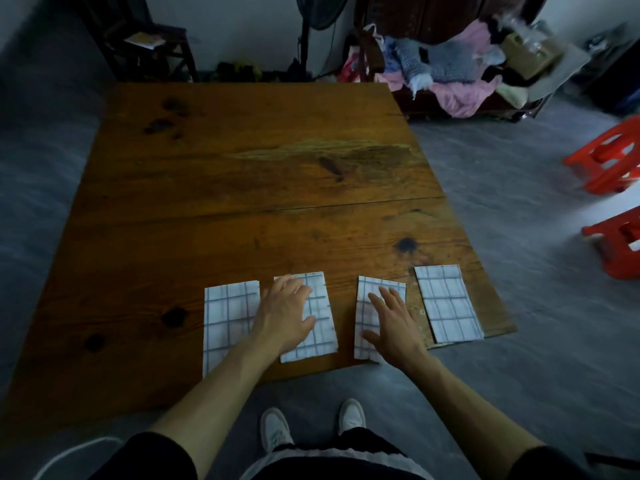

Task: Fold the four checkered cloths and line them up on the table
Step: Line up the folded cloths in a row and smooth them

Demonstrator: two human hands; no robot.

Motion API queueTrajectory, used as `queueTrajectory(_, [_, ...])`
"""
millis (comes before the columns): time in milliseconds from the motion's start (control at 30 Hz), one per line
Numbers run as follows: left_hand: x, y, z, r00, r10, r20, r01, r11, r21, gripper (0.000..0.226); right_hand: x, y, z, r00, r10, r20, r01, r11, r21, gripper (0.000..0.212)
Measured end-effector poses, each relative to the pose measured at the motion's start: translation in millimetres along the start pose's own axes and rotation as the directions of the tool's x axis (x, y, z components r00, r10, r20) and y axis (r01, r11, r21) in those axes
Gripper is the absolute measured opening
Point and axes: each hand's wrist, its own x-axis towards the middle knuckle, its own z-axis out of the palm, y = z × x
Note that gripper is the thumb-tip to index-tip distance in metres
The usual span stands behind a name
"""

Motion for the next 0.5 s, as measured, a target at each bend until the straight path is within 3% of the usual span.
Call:
queueTrajectory(200, [3, 48, 18, 0.996, 0.045, 0.083, -0.05, 0.997, 0.06, 0.062, -5, 32, -9, 0.998, 0.045, -0.041, -0.043, 0.997, 0.058, 0.069])
queueTrajectory(500, [19, 105, 46, 0.989, -0.113, 0.1, 0.097, 0.984, 0.149, 0.064, 9, 83, -6, 0.99, -0.143, -0.016, 0.144, 0.983, 0.113, 0.065])
